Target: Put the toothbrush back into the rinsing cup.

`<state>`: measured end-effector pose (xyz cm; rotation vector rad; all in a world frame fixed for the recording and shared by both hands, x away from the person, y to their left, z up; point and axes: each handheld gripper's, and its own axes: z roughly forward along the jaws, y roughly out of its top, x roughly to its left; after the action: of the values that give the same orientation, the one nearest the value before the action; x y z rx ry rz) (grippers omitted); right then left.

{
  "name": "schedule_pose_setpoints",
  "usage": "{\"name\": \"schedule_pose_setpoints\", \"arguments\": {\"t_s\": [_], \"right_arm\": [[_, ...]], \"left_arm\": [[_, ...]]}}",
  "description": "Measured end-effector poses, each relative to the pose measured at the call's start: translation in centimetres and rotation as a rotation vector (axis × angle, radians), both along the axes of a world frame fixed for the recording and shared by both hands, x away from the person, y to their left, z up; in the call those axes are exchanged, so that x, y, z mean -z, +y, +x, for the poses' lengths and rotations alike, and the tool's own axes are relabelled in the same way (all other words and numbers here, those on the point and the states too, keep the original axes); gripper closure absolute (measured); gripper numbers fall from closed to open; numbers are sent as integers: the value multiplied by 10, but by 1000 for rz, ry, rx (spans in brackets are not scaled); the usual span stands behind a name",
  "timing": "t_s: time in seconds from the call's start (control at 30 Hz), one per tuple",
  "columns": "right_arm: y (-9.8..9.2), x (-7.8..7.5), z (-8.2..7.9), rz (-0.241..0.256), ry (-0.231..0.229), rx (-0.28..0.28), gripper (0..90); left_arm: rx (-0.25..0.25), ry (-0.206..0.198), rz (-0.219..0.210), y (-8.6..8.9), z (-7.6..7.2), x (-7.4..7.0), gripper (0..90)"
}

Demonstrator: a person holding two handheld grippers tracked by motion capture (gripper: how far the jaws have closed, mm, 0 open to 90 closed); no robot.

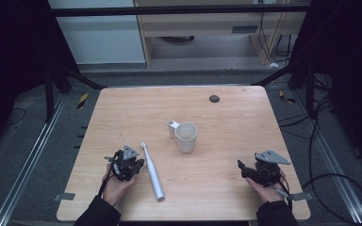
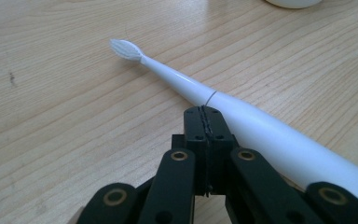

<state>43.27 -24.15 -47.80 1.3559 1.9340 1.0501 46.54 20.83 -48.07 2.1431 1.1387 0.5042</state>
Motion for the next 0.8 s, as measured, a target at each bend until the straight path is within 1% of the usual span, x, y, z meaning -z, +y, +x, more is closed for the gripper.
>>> {"name": "schedule_pose_setpoints", "arguments": {"t_s": [0.8], "right_arm": [[1,1,1,-3,9,-5,273]], "left_arm": [[18,12,17,-12,9,5,896]]}}
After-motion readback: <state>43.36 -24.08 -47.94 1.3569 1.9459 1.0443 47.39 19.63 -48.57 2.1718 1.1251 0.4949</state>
